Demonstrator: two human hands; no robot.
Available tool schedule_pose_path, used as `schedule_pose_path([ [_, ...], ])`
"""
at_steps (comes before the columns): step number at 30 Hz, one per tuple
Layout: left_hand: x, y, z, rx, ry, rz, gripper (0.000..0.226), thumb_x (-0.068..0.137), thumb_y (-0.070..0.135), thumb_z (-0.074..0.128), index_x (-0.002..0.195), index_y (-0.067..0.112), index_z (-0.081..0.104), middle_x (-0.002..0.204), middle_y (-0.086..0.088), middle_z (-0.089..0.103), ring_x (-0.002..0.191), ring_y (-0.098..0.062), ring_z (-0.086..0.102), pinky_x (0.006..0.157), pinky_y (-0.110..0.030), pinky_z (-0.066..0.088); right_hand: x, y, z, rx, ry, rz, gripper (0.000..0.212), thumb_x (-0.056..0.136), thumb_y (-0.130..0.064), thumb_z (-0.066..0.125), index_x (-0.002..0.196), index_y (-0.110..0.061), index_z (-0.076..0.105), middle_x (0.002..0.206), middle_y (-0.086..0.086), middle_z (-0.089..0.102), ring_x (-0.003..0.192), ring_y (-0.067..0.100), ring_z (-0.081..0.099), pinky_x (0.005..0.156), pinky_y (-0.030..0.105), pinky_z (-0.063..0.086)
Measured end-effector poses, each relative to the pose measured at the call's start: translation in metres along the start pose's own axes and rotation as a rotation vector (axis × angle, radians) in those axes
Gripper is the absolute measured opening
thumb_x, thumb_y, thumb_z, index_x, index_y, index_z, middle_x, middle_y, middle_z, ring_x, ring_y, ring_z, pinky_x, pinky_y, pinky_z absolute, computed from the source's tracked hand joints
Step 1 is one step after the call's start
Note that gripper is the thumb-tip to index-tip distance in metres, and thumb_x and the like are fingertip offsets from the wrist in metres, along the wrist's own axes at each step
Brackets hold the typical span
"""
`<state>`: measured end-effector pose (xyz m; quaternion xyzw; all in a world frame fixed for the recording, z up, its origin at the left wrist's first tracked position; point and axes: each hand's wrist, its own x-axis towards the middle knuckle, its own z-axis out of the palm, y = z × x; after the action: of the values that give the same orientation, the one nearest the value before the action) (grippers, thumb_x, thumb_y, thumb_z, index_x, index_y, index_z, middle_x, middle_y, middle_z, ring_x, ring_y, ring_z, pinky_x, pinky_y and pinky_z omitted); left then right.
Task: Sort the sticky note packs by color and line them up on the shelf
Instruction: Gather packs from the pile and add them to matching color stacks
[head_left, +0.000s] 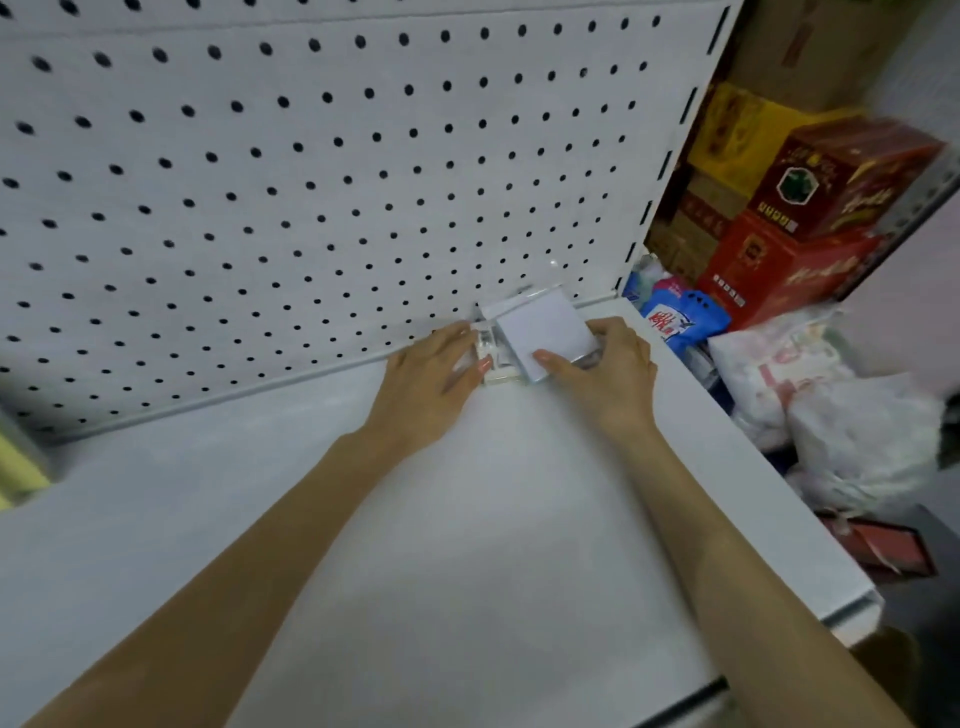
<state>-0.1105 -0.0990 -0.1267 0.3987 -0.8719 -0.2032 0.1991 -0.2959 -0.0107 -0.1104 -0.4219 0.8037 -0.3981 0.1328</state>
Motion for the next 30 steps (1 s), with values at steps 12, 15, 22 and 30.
schedule_pose_path([
  [12,0.030,0.036,0.012,-0.037,-0.086,0.046,0.055,0.094,0.048,0.044,0.143,0.025,0.037,0.153,0.005,0.029,0.141,-0.014,0.022,0.114,-0.034,0.011,-0.008,0.038,-0.044,0.480,0.223,0.229,0.040,0.080,-0.021,0.072,0.105,-0.027,0.042,0.080,-0.003,0.052,0.076,0.018,0.054,0.075,0.035,0.051],
  [15,0.034,0.034,0.017,-0.007,-0.079,0.031,0.059,0.090,0.053,0.050,0.141,0.025,0.041,0.149,0.007,0.035,0.138,-0.015,0.025,0.112,-0.034,0.015,-0.008,0.040,-0.043,0.502,0.268,0.223,0.039,0.082,-0.020,0.070,0.106,-0.025,0.040,0.089,0.000,0.054,0.080,0.018,0.054,0.075,0.031,0.047],
  [22,0.032,0.028,0.019,-0.028,-0.020,0.063,0.061,0.079,0.049,0.067,0.134,0.026,0.051,0.132,0.006,0.048,0.125,-0.014,0.038,0.104,-0.026,0.017,-0.009,0.036,-0.044,0.485,0.249,0.195,0.039,0.082,-0.017,0.070,0.105,-0.023,0.039,0.095,-0.004,0.054,0.085,0.011,0.054,0.079,0.025,0.043],
  [30,0.026,0.028,0.008,-0.156,-0.126,0.008,0.073,0.071,0.044,0.076,0.136,0.025,0.049,0.132,0.007,0.045,0.124,-0.010,0.039,0.112,-0.033,0.024,-0.008,0.033,-0.046,0.459,0.219,0.216,0.040,0.083,-0.019,0.069,0.107,-0.024,0.037,0.094,-0.006,0.054,0.093,0.015,0.055,0.087,0.032,0.048],
])
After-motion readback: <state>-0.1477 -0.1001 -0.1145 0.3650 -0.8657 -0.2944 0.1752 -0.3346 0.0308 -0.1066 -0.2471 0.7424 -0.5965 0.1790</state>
